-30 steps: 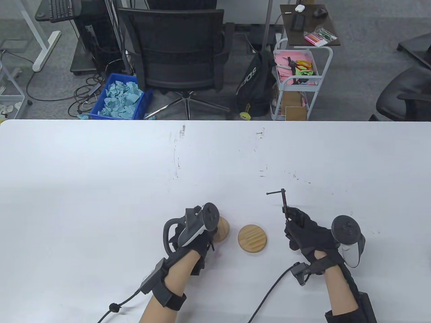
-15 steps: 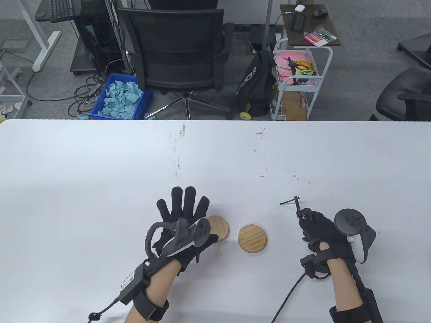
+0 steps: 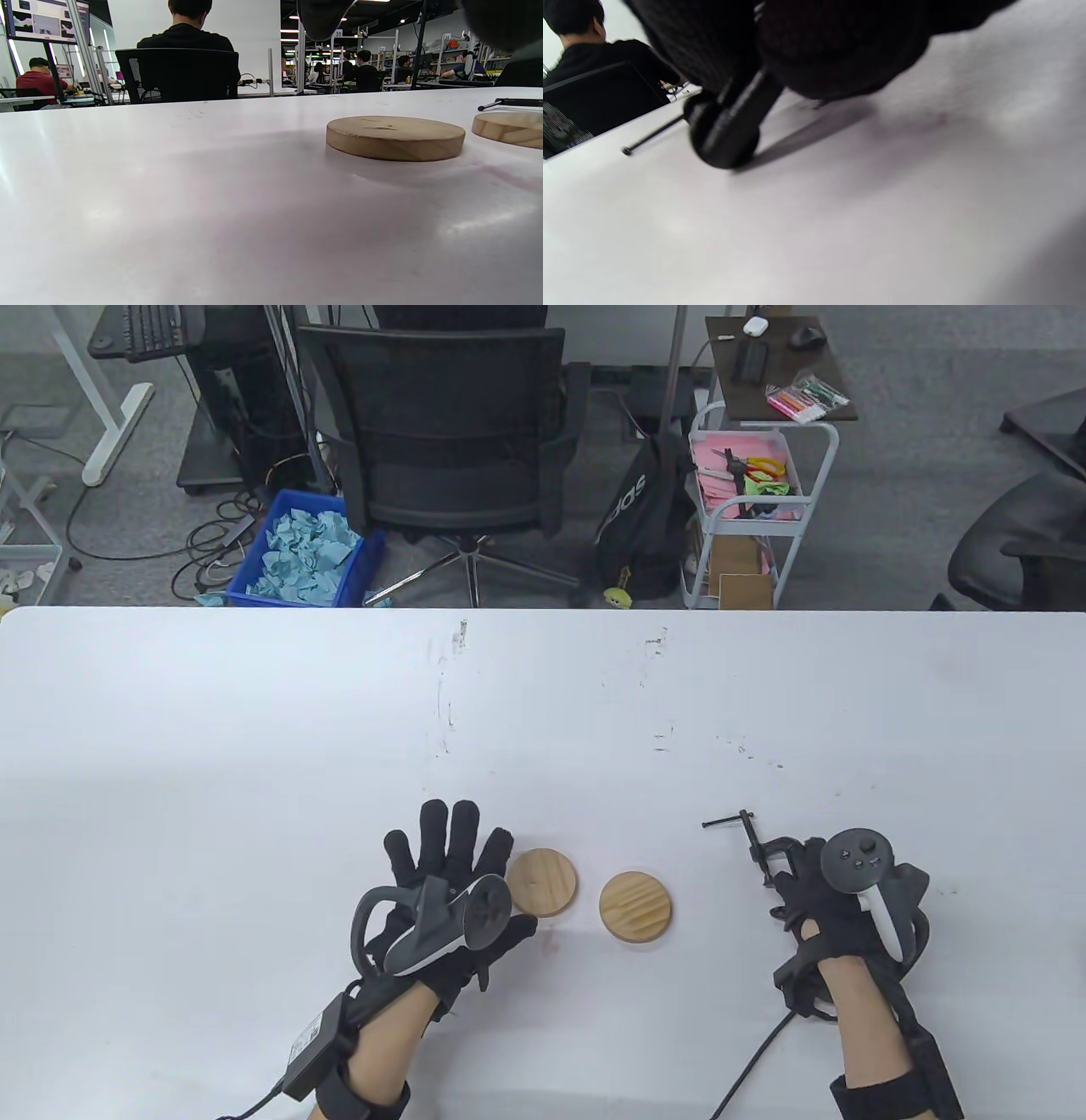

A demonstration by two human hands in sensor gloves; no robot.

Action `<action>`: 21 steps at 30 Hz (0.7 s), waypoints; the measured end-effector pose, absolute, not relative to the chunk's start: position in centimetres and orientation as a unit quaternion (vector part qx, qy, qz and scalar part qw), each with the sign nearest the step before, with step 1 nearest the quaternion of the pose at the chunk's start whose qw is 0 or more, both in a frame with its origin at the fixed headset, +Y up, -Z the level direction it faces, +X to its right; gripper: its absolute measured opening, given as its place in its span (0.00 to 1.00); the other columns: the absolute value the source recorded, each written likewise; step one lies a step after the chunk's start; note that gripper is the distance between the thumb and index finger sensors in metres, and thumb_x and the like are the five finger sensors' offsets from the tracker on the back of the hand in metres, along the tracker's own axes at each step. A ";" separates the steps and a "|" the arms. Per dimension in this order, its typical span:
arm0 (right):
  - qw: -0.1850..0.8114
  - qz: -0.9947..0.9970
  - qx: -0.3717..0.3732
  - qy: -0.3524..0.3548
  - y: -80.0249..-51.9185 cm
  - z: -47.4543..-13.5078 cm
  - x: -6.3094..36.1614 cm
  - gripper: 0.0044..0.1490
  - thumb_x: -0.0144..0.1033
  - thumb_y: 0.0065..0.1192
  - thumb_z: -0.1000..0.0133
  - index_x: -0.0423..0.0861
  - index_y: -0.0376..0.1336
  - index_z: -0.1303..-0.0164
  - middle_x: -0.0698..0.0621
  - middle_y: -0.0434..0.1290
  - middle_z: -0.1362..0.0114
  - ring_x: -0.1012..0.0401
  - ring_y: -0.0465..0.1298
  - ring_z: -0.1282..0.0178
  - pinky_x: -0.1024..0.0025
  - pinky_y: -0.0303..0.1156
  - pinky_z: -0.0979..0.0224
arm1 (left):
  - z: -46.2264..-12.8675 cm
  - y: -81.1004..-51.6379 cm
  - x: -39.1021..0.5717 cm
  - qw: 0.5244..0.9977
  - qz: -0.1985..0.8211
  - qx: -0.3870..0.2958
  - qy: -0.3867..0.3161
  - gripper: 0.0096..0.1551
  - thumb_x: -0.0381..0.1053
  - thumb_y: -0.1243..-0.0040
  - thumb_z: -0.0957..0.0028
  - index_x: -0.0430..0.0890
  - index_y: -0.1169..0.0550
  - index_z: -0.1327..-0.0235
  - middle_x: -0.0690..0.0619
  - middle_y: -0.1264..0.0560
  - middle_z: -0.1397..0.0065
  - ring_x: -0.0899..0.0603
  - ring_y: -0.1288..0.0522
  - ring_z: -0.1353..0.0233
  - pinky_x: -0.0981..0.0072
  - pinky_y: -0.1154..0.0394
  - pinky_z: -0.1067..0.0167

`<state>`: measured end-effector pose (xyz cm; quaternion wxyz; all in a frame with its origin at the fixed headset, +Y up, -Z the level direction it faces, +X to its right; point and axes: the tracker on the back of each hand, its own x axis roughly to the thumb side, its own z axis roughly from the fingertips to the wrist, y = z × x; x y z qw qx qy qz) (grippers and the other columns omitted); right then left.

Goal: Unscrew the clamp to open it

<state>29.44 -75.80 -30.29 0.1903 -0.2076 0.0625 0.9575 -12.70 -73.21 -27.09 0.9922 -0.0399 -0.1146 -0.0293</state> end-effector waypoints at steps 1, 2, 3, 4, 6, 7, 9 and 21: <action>0.178 0.960 -0.209 0.059 -75.8 -30.3 29.3 0.44 0.49 0.64 0.52 0.48 0.53 0.26 0.46 0.67 0.36 0.61 0.81 0.75 0.62 0.75 0.64 | -27.1 -73.2 -12.8 0.992 -0.030 -0.039 -0.113 0.58 0.84 0.50 0.62 0.61 0.45 0.17 0.45 0.62 0.14 0.30 0.65 0.15 0.23 0.59 0.27; 0.152 0.965 -0.208 0.055 -75.9 -30.5 29.1 0.44 0.49 0.63 0.51 0.49 0.53 0.26 0.46 0.66 0.35 0.60 0.81 0.75 0.62 0.75 0.63 | -27.1 -73.1 -13.0 0.993 -0.028 -0.039 -0.110 0.58 0.84 0.50 0.62 0.61 0.45 0.17 0.45 0.62 0.14 0.30 0.65 0.15 0.23 0.59 0.27; 0.130 0.968 -0.208 0.051 -75.9 -30.6 28.9 0.44 0.49 0.62 0.51 0.49 0.52 0.26 0.47 0.65 0.34 0.60 0.81 0.74 0.63 0.75 0.63 | -27.1 -73.1 -13.2 0.993 -0.025 -0.038 -0.107 0.58 0.84 0.50 0.62 0.61 0.44 0.17 0.45 0.62 0.13 0.30 0.65 0.15 0.23 0.59 0.27; 0.113 0.970 -0.208 0.054 -75.8 -30.7 28.7 0.43 0.49 0.61 0.50 0.50 0.52 0.26 0.47 0.64 0.33 0.60 0.80 0.73 0.63 0.75 0.62 | -27.0 -73.1 -13.3 0.994 -0.023 -0.037 -0.105 0.58 0.84 0.50 0.62 0.61 0.44 0.17 0.45 0.62 0.13 0.29 0.65 0.15 0.23 0.59 0.27; 0.095 0.971 -0.211 0.058 -76.0 -30.8 28.4 0.42 0.49 0.61 0.50 0.49 0.52 0.26 0.45 0.62 0.32 0.63 0.81 0.72 0.64 0.75 0.61 | -27.0 -73.0 -13.5 0.994 -0.022 -0.036 -0.102 0.58 0.84 0.50 0.62 0.61 0.44 0.17 0.45 0.61 0.13 0.30 0.64 0.15 0.23 0.58 0.26; 0.084 0.970 -0.218 0.069 -76.1 -31.0 28.4 0.42 0.49 0.60 0.49 0.49 0.52 0.25 0.44 0.60 0.31 0.61 0.80 0.71 0.63 0.75 0.60 | -26.9 -73.0 -13.6 0.994 -0.022 -0.036 -0.101 0.58 0.84 0.50 0.62 0.60 0.44 0.17 0.45 0.61 0.13 0.30 0.64 0.15 0.23 0.58 0.26; 0.070 0.971 -0.216 0.077 -76.1 -31.1 28.5 0.41 0.50 0.58 0.48 0.49 0.52 0.25 0.45 0.59 0.31 0.61 0.80 0.70 0.66 0.76 0.59 | -26.9 -73.0 -13.6 0.994 -0.025 -0.035 -0.100 0.58 0.84 0.50 0.62 0.61 0.44 0.17 0.45 0.61 0.13 0.30 0.64 0.15 0.24 0.58 0.26; 0.115 0.988 -0.097 -0.021 -72.6 -28.6 26.8 0.45 0.54 0.64 0.54 0.52 0.55 0.26 0.48 0.63 0.31 0.56 0.80 0.60 0.57 0.73 0.50 | -26.9 -73.0 -13.0 0.992 -0.036 -0.034 -0.112 0.59 0.83 0.47 0.62 0.62 0.50 0.18 0.46 0.68 0.15 0.30 0.67 0.15 0.25 0.60 0.25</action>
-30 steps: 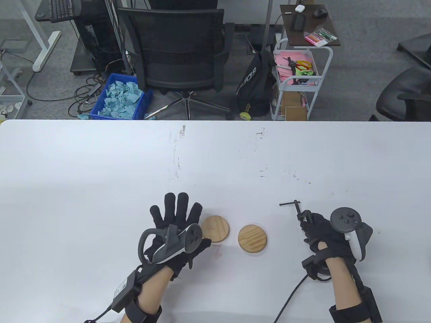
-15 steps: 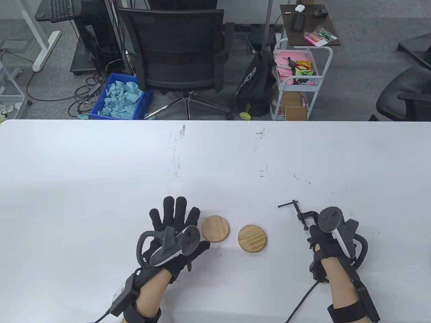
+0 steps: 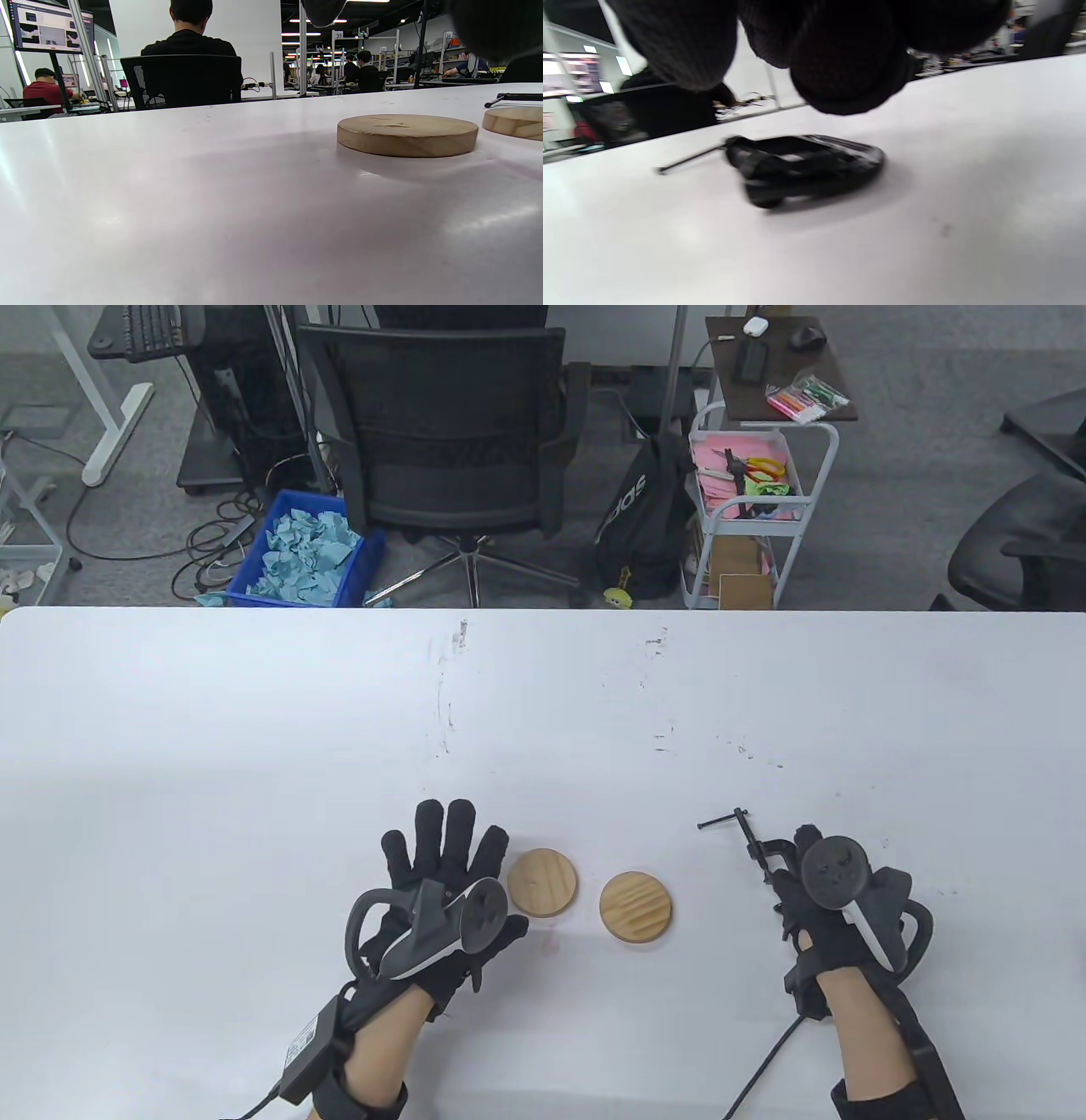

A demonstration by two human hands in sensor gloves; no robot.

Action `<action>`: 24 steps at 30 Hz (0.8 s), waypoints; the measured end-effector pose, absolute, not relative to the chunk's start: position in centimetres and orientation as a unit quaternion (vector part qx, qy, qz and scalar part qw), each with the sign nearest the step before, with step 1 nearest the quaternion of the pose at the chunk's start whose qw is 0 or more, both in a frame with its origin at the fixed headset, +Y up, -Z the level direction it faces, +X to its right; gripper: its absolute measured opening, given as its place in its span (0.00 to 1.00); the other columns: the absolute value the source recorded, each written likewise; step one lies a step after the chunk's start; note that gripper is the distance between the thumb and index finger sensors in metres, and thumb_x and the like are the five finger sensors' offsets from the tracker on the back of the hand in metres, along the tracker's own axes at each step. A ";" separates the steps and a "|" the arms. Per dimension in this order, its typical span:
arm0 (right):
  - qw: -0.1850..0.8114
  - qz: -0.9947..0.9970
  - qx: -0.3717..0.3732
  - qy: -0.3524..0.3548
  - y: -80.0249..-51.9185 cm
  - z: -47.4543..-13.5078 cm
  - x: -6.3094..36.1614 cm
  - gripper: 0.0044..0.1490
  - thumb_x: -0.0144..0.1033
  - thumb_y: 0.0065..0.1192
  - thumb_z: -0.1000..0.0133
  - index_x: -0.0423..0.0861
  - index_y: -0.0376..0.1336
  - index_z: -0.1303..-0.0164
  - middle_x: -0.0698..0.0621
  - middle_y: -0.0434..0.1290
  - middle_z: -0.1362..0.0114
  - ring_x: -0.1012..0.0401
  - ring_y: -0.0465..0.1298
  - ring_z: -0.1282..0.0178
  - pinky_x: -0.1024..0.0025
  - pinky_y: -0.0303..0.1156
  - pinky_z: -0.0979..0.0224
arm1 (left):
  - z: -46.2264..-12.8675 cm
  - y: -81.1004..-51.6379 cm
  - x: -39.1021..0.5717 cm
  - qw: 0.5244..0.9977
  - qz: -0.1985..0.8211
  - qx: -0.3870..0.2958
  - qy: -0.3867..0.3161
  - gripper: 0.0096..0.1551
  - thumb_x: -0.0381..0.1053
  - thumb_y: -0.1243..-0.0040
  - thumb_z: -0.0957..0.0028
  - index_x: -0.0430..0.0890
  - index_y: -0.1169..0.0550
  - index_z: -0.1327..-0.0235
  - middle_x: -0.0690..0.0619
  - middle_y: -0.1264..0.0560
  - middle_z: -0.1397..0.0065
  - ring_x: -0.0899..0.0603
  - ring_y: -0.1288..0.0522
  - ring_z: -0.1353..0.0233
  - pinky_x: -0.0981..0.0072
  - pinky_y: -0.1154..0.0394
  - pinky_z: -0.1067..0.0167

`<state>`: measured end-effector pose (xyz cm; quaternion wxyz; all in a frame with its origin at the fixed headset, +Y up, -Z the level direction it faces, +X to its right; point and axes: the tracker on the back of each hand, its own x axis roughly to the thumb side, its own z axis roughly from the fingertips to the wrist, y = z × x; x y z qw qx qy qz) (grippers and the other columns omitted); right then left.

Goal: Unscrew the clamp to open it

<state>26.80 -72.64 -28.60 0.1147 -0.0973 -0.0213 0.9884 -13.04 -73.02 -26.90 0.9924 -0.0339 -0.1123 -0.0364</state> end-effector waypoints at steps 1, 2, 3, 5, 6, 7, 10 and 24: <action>0.111 0.990 -0.079 -0.023 -72.3 -28.2 26.2 0.47 0.56 0.64 0.54 0.53 0.54 0.25 0.48 0.62 0.29 0.56 0.79 0.56 0.56 0.72 0.47 | -26.9 -73.0 -13.0 0.992 -0.037 -0.036 -0.115 0.60 0.83 0.47 0.62 0.62 0.51 0.18 0.46 0.68 0.15 0.30 0.68 0.15 0.25 0.60 0.25; 0.107 0.992 -0.061 -0.026 -72.0 -27.9 25.5 0.49 0.58 0.64 0.55 0.53 0.53 0.25 0.48 0.61 0.28 0.54 0.79 0.52 0.54 0.72 0.44 | -26.9 -73.1 -13.0 0.992 -0.036 -0.039 -0.117 0.60 0.83 0.47 0.62 0.62 0.51 0.18 0.46 0.68 0.15 0.30 0.68 0.15 0.25 0.60 0.25; 0.108 0.993 -0.039 -0.026 -71.8 -27.7 24.9 0.51 0.59 0.65 0.56 0.54 0.52 0.24 0.49 0.59 0.25 0.51 0.77 0.46 0.51 0.70 0.39 | -26.9 -73.2 -12.9 0.991 -0.037 -0.042 -0.119 0.60 0.83 0.47 0.62 0.62 0.52 0.18 0.46 0.68 0.15 0.30 0.68 0.15 0.25 0.60 0.25; 0.112 0.993 0.000 -0.024 -71.7 -27.4 23.8 0.55 0.63 0.65 0.58 0.55 0.50 0.23 0.50 0.55 0.22 0.46 0.72 0.35 0.44 0.65 0.32 | -26.9 -73.3 -12.9 0.990 -0.040 -0.048 -0.123 0.61 0.83 0.47 0.63 0.62 0.52 0.18 0.46 0.69 0.15 0.30 0.69 0.15 0.25 0.60 0.25; 0.115 0.993 0.029 -0.009 -71.8 -27.2 23.1 0.57 0.65 0.66 0.59 0.56 0.48 0.22 0.51 0.51 0.20 0.41 0.65 0.25 0.34 0.56 0.27 | -26.9 -73.3 -12.8 0.990 -0.039 -0.051 -0.125 0.61 0.84 0.47 0.63 0.63 0.53 0.18 0.47 0.69 0.15 0.30 0.69 0.15 0.25 0.61 0.25; 0.110 0.993 0.036 0.008 -71.9 -27.1 22.7 0.58 0.66 0.66 0.60 0.58 0.47 0.21 0.52 0.48 0.18 0.40 0.57 0.19 0.26 0.49 0.26 | -26.9 -73.3 -12.8 0.990 -0.038 -0.052 -0.126 0.62 0.84 0.47 0.63 0.63 0.53 0.19 0.47 0.69 0.16 0.30 0.69 0.16 0.25 0.61 0.25; 0.086 0.990 0.072 0.084 -72.6 -26.9 21.5 0.63 0.73 0.63 0.61 0.59 0.41 0.20 0.53 0.41 0.16 0.38 0.49 0.14 0.24 0.43 0.26 | -27.0 -73.3 -12.9 0.989 -0.036 -0.064 -0.130 0.63 0.84 0.46 0.64 0.63 0.54 0.19 0.46 0.69 0.16 0.30 0.69 0.16 0.24 0.60 0.25; 0.071 0.978 0.182 0.071 -74.6 -26.4 18.6 0.70 0.83 0.59 0.68 0.63 0.38 0.21 0.54 0.37 0.16 0.40 0.38 0.13 0.25 0.33 0.26 | -26.9 -73.8 -12.2 0.985 -0.048 -0.073 -0.146 0.64 0.83 0.45 0.64 0.62 0.57 0.20 0.46 0.71 0.17 0.29 0.71 0.17 0.24 0.62 0.26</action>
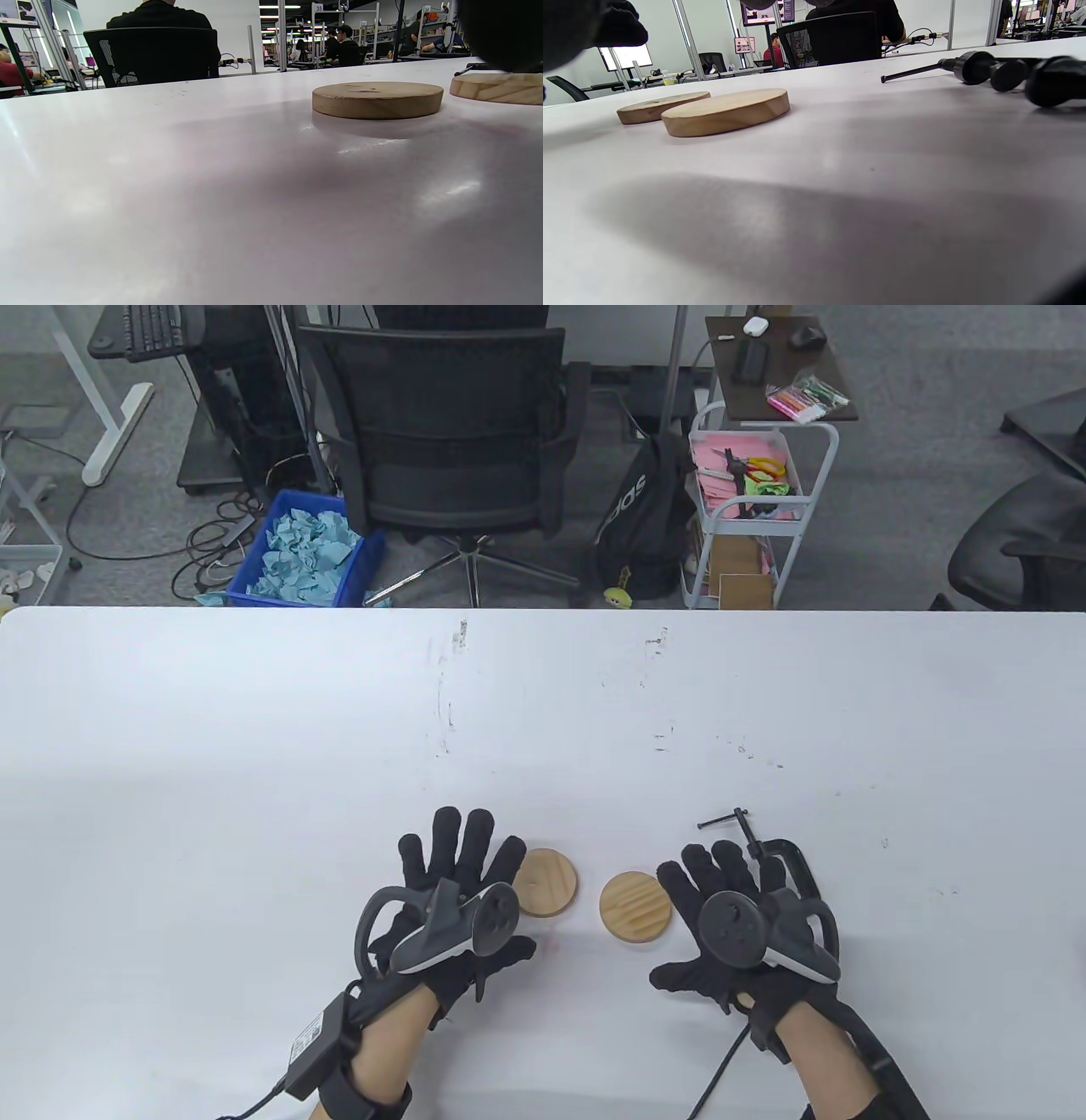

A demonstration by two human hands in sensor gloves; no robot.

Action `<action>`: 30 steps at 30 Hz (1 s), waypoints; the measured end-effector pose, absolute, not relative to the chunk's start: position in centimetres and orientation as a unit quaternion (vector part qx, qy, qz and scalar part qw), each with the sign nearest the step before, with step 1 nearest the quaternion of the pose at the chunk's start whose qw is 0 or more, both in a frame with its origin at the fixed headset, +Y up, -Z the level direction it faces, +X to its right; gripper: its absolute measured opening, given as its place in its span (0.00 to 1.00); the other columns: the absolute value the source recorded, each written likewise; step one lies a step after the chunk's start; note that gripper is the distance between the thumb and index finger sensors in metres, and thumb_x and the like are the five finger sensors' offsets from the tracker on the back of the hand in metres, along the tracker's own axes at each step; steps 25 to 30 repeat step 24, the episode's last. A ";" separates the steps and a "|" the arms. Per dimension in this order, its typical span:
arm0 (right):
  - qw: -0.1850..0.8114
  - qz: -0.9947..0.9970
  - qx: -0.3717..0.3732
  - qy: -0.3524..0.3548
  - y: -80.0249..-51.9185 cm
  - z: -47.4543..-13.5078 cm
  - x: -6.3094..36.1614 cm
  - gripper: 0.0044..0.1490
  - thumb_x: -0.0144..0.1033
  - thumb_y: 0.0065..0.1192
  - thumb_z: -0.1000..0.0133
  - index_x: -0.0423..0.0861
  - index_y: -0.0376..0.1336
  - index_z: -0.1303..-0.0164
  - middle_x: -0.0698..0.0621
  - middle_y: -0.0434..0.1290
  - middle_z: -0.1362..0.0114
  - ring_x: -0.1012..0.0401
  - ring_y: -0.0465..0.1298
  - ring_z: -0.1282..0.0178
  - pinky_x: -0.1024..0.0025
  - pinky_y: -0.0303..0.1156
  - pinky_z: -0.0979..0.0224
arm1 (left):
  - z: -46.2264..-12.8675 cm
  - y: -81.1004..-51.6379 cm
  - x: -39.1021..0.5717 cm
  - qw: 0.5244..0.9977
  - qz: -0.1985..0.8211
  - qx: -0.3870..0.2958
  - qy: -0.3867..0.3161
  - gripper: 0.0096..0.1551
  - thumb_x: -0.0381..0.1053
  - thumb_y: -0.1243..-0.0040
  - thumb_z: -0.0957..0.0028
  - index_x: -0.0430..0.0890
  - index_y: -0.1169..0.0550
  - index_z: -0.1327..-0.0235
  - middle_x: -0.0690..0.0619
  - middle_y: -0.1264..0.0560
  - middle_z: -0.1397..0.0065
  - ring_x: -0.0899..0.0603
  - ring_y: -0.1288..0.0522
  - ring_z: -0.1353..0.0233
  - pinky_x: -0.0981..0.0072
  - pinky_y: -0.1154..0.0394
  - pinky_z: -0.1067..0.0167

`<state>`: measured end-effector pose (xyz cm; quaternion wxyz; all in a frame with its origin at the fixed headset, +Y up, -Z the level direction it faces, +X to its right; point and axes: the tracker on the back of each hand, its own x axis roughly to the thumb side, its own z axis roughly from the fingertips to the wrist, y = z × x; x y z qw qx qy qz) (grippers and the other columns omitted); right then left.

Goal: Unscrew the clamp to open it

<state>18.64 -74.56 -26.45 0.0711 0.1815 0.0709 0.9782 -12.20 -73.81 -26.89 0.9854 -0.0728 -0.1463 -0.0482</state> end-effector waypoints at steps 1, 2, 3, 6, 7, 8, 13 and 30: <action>0.074 0.978 0.184 0.067 -74.6 -26.5 18.7 0.70 0.83 0.59 0.68 0.63 0.38 0.21 0.54 0.37 0.16 0.40 0.37 0.13 0.25 0.33 0.26 | -26.9 -73.8 -12.3 0.986 -0.050 -0.070 -0.144 0.64 0.83 0.44 0.64 0.62 0.57 0.20 0.46 0.71 0.17 0.29 0.71 0.17 0.25 0.62 0.26; 0.076 0.978 0.185 0.065 -74.6 -26.5 18.7 0.70 0.83 0.59 0.68 0.63 0.37 0.21 0.54 0.36 0.16 0.40 0.37 0.13 0.25 0.33 0.26 | -26.9 -73.8 -12.3 0.986 -0.051 -0.070 -0.143 0.64 0.83 0.44 0.64 0.62 0.57 0.20 0.46 0.71 0.17 0.29 0.71 0.17 0.25 0.62 0.25; 0.077 0.978 0.186 0.064 -74.6 -26.5 18.7 0.70 0.83 0.58 0.68 0.63 0.37 0.21 0.54 0.36 0.16 0.40 0.37 0.13 0.25 0.33 0.26 | -26.9 -73.8 -12.3 0.986 -0.051 -0.070 -0.143 0.64 0.82 0.44 0.63 0.62 0.57 0.20 0.46 0.71 0.17 0.29 0.71 0.17 0.25 0.62 0.25; 0.080 0.977 0.189 0.057 -74.6 -26.3 18.4 0.69 0.82 0.59 0.67 0.63 0.38 0.21 0.54 0.37 0.16 0.40 0.38 0.13 0.25 0.33 0.26 | -26.9 -73.9 -12.2 0.986 -0.053 -0.067 -0.143 0.63 0.82 0.44 0.62 0.62 0.57 0.20 0.46 0.71 0.17 0.30 0.71 0.17 0.25 0.62 0.25; 0.081 0.977 0.190 0.057 -74.5 -26.2 18.3 0.69 0.82 0.59 0.66 0.63 0.37 0.21 0.54 0.37 0.16 0.40 0.38 0.13 0.25 0.33 0.26 | -26.8 -73.9 -12.1 0.986 -0.054 -0.067 -0.144 0.63 0.82 0.45 0.62 0.62 0.57 0.20 0.46 0.71 0.17 0.30 0.71 0.17 0.25 0.62 0.25; 0.081 0.977 0.191 0.057 -74.5 -26.2 18.2 0.69 0.82 0.59 0.66 0.63 0.37 0.21 0.54 0.37 0.16 0.40 0.38 0.13 0.26 0.33 0.26 | -26.8 -73.9 -12.1 0.986 -0.055 -0.067 -0.144 0.63 0.82 0.45 0.62 0.62 0.57 0.20 0.46 0.71 0.17 0.29 0.71 0.17 0.25 0.62 0.25; 0.078 0.977 0.193 0.049 -74.5 -26.0 17.9 0.67 0.80 0.59 0.65 0.62 0.38 0.21 0.53 0.35 0.16 0.40 0.37 0.13 0.26 0.32 0.26 | -26.6 -73.7 -12.0 0.986 -0.056 -0.065 -0.146 0.62 0.81 0.46 0.62 0.62 0.57 0.20 0.46 0.71 0.17 0.30 0.71 0.17 0.26 0.62 0.25; 0.082 0.977 0.187 0.055 -74.5 -26.2 18.1 0.67 0.79 0.59 0.64 0.62 0.38 0.21 0.53 0.36 0.17 0.40 0.37 0.13 0.26 0.32 0.26 | -26.7 -73.4 -12.6 0.987 -0.047 -0.064 -0.140 0.61 0.81 0.46 0.62 0.61 0.56 0.20 0.46 0.70 0.17 0.30 0.71 0.17 0.26 0.62 0.25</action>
